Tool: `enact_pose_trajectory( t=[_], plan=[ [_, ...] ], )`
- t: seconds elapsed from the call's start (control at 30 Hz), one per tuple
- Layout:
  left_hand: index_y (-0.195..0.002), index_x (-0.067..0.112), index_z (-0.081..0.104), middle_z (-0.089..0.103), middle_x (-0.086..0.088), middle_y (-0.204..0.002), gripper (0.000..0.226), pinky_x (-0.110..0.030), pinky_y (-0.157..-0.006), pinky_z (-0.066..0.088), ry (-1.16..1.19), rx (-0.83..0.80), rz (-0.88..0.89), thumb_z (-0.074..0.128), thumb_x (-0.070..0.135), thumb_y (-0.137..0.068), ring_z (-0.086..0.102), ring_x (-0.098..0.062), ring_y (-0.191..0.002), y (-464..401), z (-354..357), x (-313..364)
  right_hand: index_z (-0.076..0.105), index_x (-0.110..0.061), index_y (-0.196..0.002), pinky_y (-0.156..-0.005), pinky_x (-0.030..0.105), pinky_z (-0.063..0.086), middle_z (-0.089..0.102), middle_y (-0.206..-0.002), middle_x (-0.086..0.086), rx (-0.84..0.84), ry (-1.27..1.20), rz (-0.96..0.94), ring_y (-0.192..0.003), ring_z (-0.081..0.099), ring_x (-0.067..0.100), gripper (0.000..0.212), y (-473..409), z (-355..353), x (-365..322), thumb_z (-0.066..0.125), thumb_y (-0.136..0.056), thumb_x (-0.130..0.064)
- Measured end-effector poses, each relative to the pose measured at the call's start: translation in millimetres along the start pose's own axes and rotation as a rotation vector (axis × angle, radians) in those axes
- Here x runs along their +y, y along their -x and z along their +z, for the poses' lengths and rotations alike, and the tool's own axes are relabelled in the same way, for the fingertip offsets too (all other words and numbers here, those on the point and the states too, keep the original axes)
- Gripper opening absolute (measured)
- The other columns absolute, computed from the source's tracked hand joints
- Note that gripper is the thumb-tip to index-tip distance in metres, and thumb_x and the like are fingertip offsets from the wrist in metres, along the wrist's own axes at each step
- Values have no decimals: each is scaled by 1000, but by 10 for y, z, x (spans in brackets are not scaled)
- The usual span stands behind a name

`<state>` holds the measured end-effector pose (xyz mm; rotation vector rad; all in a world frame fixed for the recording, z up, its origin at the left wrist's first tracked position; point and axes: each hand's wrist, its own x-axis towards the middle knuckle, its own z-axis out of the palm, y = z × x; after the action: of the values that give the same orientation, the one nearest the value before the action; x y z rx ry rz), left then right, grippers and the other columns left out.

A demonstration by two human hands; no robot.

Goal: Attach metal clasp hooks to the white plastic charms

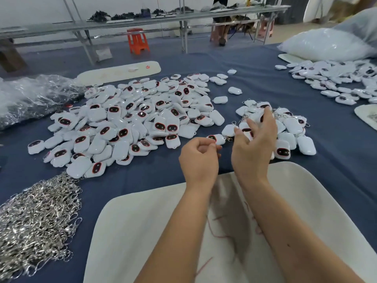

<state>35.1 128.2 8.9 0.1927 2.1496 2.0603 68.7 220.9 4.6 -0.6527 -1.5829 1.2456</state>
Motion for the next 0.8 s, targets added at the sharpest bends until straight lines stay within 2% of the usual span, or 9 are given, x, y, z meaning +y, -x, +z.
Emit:
enact_pose_trajectory(
  t=[0.1,0.17,0.2,0.3,0.37,0.47,0.53,0.67,0.8],
  plan=[
    [-87,16,71,77,-1,-73,17,-47,-76,63,-6,-26,-1,61,2,-91,73,-22,-66,-6,32,-11,45,-12,-152,-104,39,53,18,-169,10,-30,155,-92,-147,42,19,59,42,2,-14,56,-98,9],
    [-87,11,71,77,-7,-74,19,-48,-75,63,47,-2,-27,58,-4,-89,73,-31,-69,-33,-31,-37,61,-10,-134,-100,46,54,28,-165,14,-63,208,-164,-147,34,4,47,98,32,-24,55,-93,12],
    [-87,9,70,77,-9,-74,20,-46,-73,63,68,25,-38,58,-6,-89,72,-30,-68,-54,-84,-50,66,-8,-125,-97,48,55,36,-159,15,-93,217,-193,-138,36,-4,41,132,54,-25,56,-91,13],
    [-86,13,70,77,-2,-73,20,-40,-73,60,7,133,-8,59,-4,-87,72,-20,-67,-138,-274,-58,69,-3,-110,-89,47,57,55,-134,13,-270,285,-294,-117,53,11,28,254,137,-22,60,-87,10],
    [-84,21,70,76,5,-73,21,-42,-81,60,-70,209,17,63,2,-85,73,-17,-75,-197,-400,-52,70,-3,-108,-97,39,51,62,-123,11,-432,421,-418,-115,56,24,26,316,182,-32,62,-85,5],
    [-84,24,72,74,10,-71,18,-45,-87,58,-124,283,16,69,6,-84,71,-14,-80,-248,-548,-46,72,-5,-120,-117,36,34,62,-138,12,-728,701,-542,-138,46,32,29,345,246,2,62,-94,-9],
    [-85,20,71,75,5,-76,18,-47,-85,60,-93,262,-7,67,3,-85,72,-18,-78,-260,-609,-68,61,-9,-141,-126,36,19,50,-157,9,-825,830,-480,-152,34,27,40,362,270,31,54,-104,-23],
    [-85,22,68,74,0,-80,18,-44,-84,59,-155,237,46,65,4,-89,72,-22,-79,-227,-618,-128,42,-7,-155,-128,35,8,33,-167,10,-729,906,-316,-157,22,25,50,333,273,75,45,-109,-29],
    [-92,22,67,69,7,-91,21,-27,-81,50,-371,250,182,61,3,-86,65,-15,-83,-190,-543,-117,34,-6,-159,-129,37,6,23,-171,12,-675,1006,-217,-161,12,25,55,303,276,92,43,-110,-30]
  ],
)
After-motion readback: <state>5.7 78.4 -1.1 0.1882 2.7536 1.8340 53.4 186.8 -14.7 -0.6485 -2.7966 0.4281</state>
